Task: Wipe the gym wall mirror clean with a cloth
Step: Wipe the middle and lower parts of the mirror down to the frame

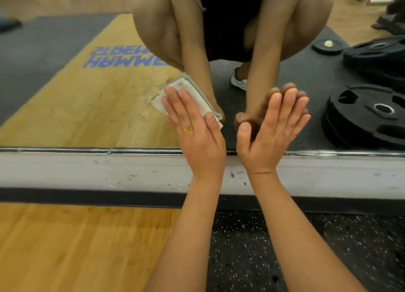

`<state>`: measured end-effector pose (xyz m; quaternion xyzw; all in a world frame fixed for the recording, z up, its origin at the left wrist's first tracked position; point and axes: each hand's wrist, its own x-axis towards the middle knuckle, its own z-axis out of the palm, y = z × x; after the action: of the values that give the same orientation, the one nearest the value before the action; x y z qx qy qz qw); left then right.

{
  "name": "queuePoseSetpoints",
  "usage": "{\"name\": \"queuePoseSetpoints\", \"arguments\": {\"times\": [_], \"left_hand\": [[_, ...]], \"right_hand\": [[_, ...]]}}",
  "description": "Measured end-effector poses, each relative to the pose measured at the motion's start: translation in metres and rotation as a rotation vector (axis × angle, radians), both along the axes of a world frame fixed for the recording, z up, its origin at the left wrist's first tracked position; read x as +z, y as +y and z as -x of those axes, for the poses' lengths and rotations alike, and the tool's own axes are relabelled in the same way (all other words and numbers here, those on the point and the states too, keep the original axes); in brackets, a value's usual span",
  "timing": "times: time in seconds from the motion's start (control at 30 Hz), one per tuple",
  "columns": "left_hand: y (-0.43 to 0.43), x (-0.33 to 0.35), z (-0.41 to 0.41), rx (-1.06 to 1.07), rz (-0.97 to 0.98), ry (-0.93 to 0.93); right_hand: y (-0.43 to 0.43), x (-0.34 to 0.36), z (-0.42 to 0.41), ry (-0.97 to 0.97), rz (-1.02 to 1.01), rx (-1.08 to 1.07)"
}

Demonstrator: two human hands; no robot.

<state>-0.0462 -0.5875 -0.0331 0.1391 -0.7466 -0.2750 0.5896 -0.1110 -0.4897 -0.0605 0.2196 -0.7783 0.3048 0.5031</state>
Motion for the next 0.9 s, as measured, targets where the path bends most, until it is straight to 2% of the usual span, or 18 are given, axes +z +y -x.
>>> {"name": "queuePoseSetpoints", "arguments": {"times": [0.23, 0.3, 0.43, 0.6, 0.67, 0.8, 0.9], "left_hand": [[-0.027, 0.049, 0.008, 0.059, 0.462, -0.018], [-0.036, 0.025, -0.005, 0.086, 0.448, -0.071], [-0.053, -0.031, -0.026, 0.128, 0.285, -0.128], [-0.031, 0.011, -0.011, 0.092, -0.018, 0.016], [-0.035, 0.02, -0.007, 0.089, 0.014, 0.047], [-0.067, -0.009, -0.019, 0.112, 0.294, -0.034], [-0.084, -0.021, -0.028, 0.139, 0.37, -0.087]], "right_hand": [[0.0, -0.005, 0.002, 0.021, 0.002, 0.039], [-0.003, -0.004, 0.003, 0.018, 0.019, 0.035], [-0.006, -0.002, 0.001, 0.001, 0.047, 0.067], [0.003, 0.002, -0.001, -0.029, 0.016, 0.126], [0.008, 0.0, -0.001, -0.026, 0.003, 0.11], [0.004, -0.001, -0.002, -0.006, 0.044, 0.093], [-0.008, 0.009, -0.021, -0.093, 0.114, 0.105]]}}
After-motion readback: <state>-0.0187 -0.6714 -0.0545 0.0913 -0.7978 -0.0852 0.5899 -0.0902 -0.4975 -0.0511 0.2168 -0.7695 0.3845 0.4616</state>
